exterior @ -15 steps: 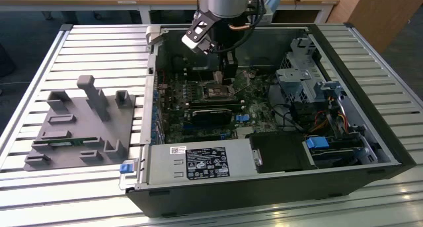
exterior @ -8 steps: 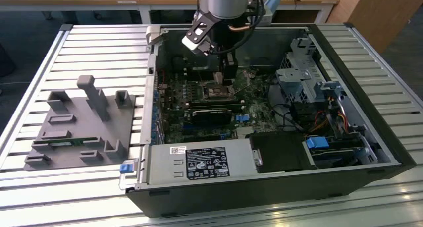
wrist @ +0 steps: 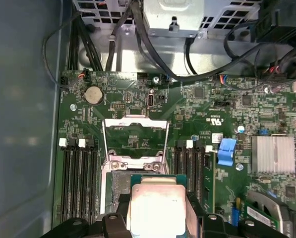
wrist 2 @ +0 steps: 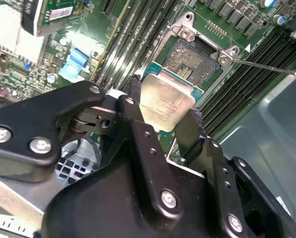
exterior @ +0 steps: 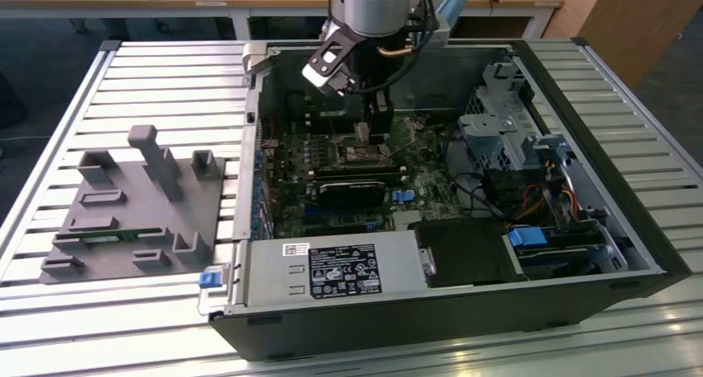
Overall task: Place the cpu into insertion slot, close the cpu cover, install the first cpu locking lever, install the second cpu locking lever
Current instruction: 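Place the cpu into insertion slot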
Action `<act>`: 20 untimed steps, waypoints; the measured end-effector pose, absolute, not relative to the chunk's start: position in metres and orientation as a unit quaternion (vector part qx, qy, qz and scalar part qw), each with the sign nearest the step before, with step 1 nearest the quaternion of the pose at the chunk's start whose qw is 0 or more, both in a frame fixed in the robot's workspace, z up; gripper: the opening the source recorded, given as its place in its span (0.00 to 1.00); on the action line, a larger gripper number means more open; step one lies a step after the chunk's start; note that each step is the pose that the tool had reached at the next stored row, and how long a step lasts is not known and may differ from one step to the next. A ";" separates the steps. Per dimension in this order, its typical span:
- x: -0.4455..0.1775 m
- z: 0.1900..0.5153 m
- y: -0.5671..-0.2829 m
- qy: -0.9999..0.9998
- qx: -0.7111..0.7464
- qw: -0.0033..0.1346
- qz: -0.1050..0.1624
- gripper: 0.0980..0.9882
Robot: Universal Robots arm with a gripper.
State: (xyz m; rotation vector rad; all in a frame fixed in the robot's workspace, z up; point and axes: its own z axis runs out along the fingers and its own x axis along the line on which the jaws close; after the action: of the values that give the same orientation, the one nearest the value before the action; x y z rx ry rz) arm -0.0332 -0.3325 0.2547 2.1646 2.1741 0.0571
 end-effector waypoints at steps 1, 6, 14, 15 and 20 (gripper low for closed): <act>-0.033 0.253 -0.332 0.708 0.705 0.037 0.019 0.48; -0.035 0.244 -0.329 0.708 0.705 0.037 0.019 0.48; -0.037 0.229 -0.321 0.718 0.695 0.038 0.019 0.48; -0.037 0.228 -0.320 0.718 0.694 0.038 0.019 0.48; -0.039 0.219 -0.318 0.718 0.694 0.039 0.018 0.48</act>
State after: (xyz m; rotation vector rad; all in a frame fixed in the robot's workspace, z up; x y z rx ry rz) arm -0.0390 -0.3179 0.2192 2.1285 2.2022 0.0544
